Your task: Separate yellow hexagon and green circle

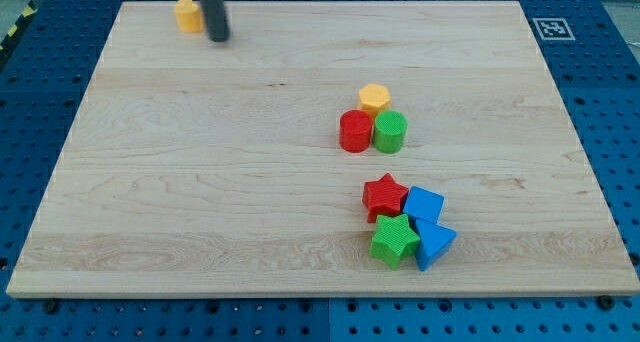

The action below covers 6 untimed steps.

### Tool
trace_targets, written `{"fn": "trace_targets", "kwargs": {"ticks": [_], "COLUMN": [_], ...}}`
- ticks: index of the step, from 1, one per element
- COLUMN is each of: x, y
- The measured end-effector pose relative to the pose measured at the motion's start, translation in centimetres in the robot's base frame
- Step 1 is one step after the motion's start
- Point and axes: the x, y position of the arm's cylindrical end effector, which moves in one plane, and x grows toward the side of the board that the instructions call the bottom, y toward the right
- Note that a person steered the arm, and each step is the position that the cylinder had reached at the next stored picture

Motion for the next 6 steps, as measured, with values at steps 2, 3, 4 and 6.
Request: {"fn": "trace_targets", "kwargs": {"ticks": [2,3,4,6], "x": [3.5,10.4,16.8,17.8], "y": [24.0,33.1,34.6,21.9]}}
